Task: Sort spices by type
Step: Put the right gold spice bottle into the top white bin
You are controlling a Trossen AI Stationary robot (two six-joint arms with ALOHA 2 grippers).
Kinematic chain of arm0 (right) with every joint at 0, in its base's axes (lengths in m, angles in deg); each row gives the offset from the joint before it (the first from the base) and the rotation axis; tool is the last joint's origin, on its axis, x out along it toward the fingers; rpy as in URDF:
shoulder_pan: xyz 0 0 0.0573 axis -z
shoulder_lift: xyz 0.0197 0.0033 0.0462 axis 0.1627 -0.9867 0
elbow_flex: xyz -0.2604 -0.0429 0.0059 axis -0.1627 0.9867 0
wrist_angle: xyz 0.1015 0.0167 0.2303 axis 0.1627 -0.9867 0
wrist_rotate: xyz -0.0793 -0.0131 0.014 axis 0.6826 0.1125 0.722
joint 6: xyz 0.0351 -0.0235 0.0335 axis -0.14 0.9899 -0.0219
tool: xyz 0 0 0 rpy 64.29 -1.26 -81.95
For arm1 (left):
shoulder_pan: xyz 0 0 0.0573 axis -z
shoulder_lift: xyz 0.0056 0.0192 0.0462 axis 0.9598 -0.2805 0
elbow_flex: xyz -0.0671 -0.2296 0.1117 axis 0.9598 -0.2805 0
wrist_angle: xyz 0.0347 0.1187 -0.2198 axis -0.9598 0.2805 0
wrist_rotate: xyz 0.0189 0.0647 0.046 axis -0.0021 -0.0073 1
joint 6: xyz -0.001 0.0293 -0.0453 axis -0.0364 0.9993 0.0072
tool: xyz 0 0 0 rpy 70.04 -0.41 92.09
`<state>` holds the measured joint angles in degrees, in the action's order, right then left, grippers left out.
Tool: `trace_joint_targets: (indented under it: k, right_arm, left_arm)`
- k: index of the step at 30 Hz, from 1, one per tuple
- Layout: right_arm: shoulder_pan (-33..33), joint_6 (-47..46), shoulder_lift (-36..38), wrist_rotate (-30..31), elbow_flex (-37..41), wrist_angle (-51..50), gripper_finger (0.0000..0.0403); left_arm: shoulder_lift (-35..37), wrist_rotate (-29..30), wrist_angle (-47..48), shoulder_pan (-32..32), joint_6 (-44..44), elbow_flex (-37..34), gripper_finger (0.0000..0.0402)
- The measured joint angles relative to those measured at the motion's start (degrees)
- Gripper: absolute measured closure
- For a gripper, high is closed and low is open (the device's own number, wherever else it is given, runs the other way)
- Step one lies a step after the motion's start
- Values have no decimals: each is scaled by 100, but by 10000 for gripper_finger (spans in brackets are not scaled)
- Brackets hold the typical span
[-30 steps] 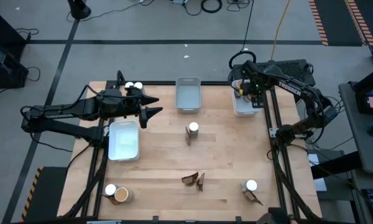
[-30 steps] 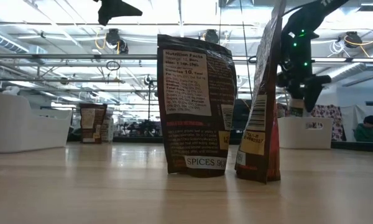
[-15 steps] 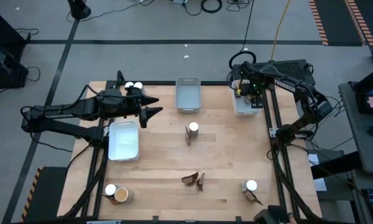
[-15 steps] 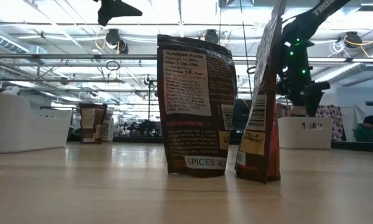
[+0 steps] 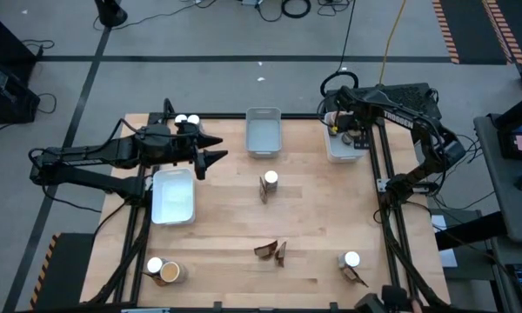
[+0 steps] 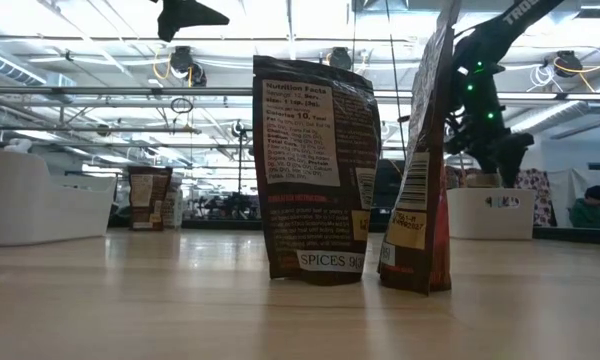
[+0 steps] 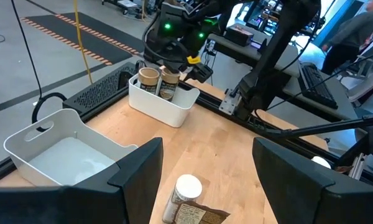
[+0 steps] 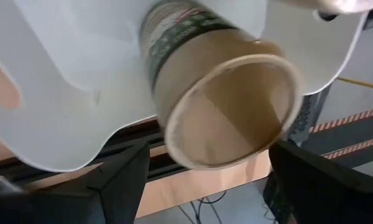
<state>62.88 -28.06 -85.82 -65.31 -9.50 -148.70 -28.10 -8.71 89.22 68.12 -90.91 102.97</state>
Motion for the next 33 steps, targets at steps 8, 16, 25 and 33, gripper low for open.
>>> trace_joint_targets:
  k: [8,16,25,33]
  right_arm:
    - [-4,-242,90,-35,-75,-73,74]
    - [-4,-1093,151,-75,-834,-789,73]
    - [-37,-3001,164,-1498,-1790,-1784,75]
    - [-78,-5374,433,-1872,-1829,-2223,89]
  left_arm:
    - [0,0,-16,-2,0,-1,149]
    - [0,-2,-12,-2,5,-1,149]
    - [0,-55,16,-2,2,-1,149]
    - [0,-356,231,-2,-4,-1,149]
